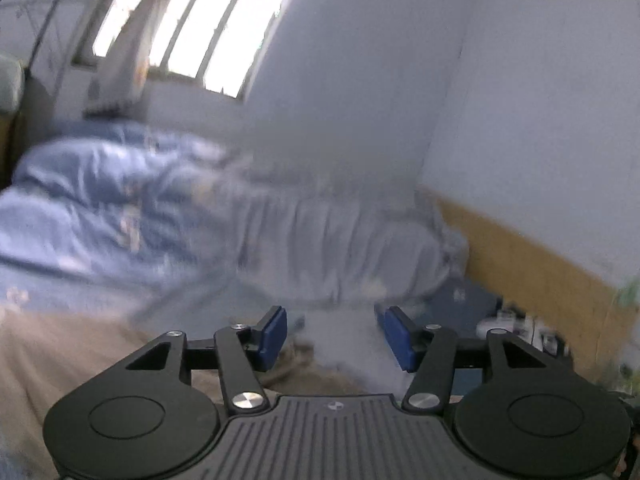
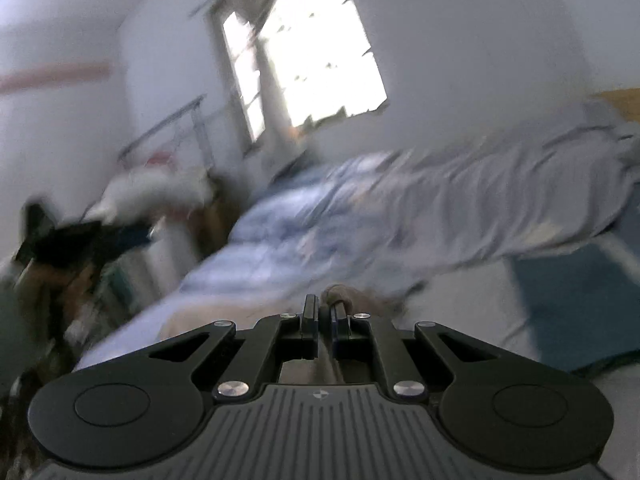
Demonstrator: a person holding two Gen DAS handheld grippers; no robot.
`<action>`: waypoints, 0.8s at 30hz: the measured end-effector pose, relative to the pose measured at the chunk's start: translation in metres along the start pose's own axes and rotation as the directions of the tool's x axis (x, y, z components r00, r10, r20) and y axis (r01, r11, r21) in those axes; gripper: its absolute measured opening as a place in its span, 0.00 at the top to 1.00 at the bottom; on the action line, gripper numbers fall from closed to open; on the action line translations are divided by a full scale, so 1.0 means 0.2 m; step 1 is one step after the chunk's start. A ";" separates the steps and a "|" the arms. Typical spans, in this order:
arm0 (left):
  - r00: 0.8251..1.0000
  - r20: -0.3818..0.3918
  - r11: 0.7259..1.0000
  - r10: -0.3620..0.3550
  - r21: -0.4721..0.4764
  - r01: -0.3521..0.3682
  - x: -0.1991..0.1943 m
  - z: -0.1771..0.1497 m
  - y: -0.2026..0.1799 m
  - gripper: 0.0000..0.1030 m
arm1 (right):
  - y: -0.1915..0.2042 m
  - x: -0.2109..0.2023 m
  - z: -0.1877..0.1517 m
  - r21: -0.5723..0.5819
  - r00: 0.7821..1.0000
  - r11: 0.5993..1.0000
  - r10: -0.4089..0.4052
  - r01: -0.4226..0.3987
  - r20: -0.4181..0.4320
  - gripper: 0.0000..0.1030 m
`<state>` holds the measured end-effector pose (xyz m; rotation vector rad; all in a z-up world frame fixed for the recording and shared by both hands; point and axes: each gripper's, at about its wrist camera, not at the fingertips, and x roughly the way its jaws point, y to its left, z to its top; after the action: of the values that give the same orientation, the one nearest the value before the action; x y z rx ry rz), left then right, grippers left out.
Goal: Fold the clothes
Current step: 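Grasp the beige shirt with the left gripper while the right gripper holds its edge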
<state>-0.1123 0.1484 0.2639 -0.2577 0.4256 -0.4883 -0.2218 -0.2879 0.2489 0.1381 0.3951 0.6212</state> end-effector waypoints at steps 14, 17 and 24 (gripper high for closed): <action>0.926 -0.373 0.994 0.057 0.113 -0.016 0.65 -0.48 -0.20 0.46 | 0.58 0.39 -0.72 -0.223 0.864 0.895 0.265 -0.386 -0.429 0.94; 0.919 -0.372 0.984 0.132 0.162 -0.076 0.80 -0.53 -0.22 0.46 | 0.53 0.41 -0.76 -0.192 0.860 0.902 0.277 -0.387 -0.429 0.94; 0.886 -0.374 0.934 0.273 0.324 -0.151 1.16 -0.63 -0.33 0.46 | 0.54 0.45 -0.75 -0.198 0.862 0.888 0.314 -0.415 -0.398 0.94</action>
<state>-0.0099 -0.0416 0.0971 0.1814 0.7819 -0.3781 -0.2740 -0.1470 0.1089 -0.1791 0.6358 1.0837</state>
